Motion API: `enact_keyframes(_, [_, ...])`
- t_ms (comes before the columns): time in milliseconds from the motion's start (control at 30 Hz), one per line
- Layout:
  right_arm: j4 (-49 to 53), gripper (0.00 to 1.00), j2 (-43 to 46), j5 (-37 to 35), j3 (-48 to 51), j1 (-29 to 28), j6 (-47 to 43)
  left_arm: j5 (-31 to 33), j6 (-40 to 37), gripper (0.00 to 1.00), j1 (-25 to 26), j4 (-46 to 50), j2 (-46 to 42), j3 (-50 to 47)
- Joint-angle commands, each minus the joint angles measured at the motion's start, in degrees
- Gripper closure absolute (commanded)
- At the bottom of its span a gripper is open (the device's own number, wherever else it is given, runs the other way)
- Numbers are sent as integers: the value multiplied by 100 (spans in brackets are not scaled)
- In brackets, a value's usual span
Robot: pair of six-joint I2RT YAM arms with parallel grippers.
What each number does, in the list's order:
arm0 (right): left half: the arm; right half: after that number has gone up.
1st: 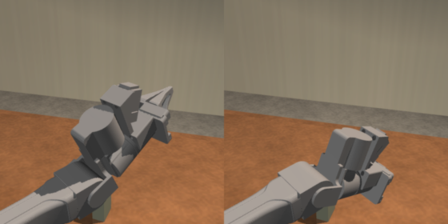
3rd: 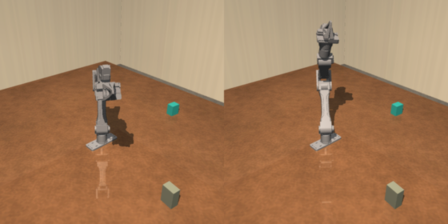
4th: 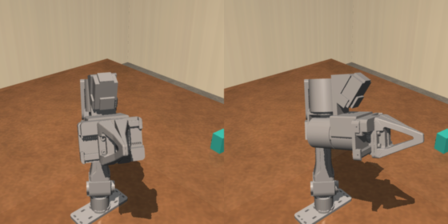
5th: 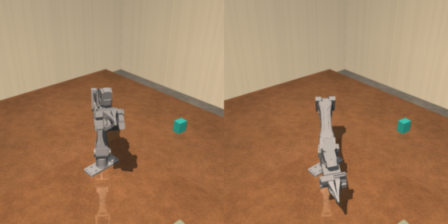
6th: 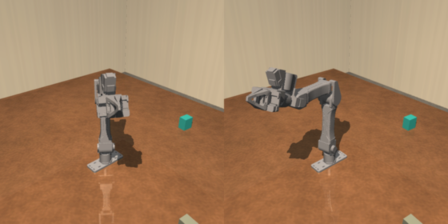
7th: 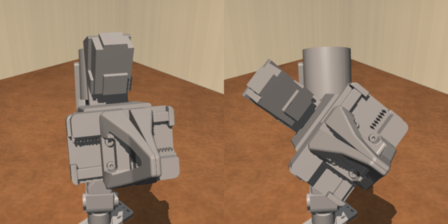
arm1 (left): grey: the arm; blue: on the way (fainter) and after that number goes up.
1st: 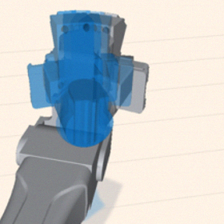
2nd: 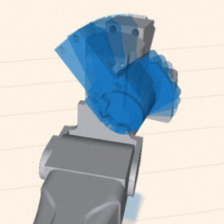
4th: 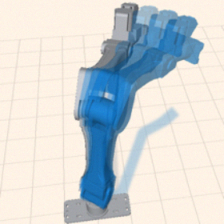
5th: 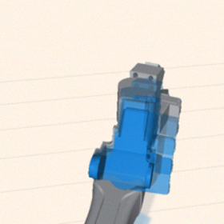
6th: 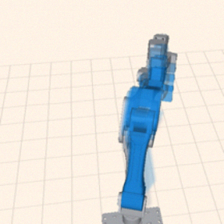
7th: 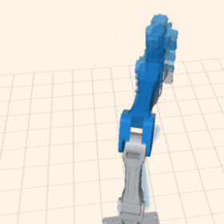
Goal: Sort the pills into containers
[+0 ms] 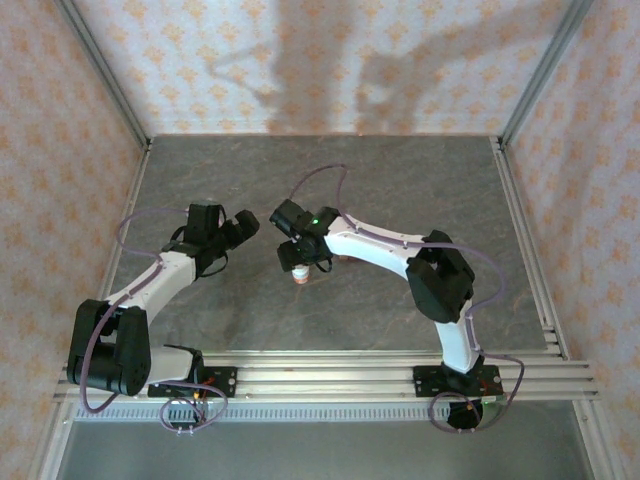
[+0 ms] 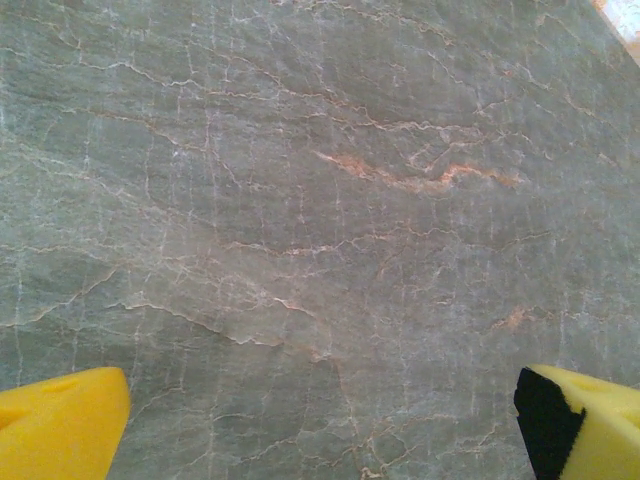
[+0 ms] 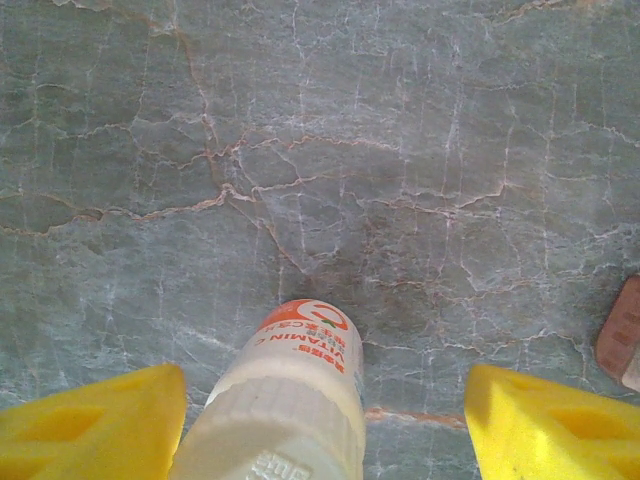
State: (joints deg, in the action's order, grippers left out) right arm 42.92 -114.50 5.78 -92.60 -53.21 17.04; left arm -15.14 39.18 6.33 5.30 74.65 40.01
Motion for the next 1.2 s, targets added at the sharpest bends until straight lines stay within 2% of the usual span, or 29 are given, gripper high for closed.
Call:
enact_keyframes(0, [173,28,-46,-187,-39,-27,101,-170,-7,0,-36,-167,76,48])
enact_keyframes(467, [45,31,-186,-55,66,-65,275,-319,-68,0,-56,-166,118,95])
enact_keyframes(900, [-31,58,-105,-58,217,-61,365,-591,-19,0,-64,-360,82,86])
enact_keyframes(1167, [19,62,129,-236,-56,-39,350,-833,2,0,-65,-572,-82,84])
